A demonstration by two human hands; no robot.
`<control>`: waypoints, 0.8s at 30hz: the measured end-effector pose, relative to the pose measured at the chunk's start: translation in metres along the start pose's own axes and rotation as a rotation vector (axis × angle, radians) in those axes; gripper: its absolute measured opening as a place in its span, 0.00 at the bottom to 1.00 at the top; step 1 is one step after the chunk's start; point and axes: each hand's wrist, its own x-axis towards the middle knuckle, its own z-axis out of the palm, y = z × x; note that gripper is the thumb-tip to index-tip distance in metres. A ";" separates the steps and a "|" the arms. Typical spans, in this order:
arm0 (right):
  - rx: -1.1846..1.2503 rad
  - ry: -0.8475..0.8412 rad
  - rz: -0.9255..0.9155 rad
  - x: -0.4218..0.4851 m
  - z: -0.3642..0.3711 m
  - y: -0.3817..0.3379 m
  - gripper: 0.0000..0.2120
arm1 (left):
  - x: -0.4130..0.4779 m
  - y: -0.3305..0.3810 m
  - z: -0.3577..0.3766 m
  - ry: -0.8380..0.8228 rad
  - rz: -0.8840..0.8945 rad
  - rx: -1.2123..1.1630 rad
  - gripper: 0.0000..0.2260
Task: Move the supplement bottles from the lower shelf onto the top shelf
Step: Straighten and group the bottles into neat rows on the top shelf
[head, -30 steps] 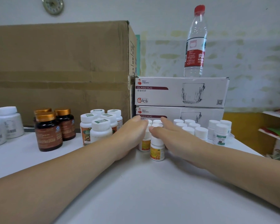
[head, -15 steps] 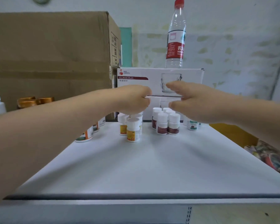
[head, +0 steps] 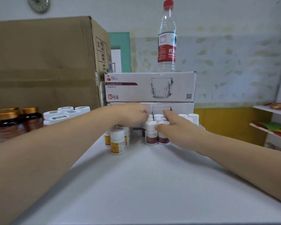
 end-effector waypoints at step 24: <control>0.206 -0.009 0.049 0.016 0.009 0.011 0.10 | 0.011 -0.018 0.017 0.067 0.105 -0.161 0.15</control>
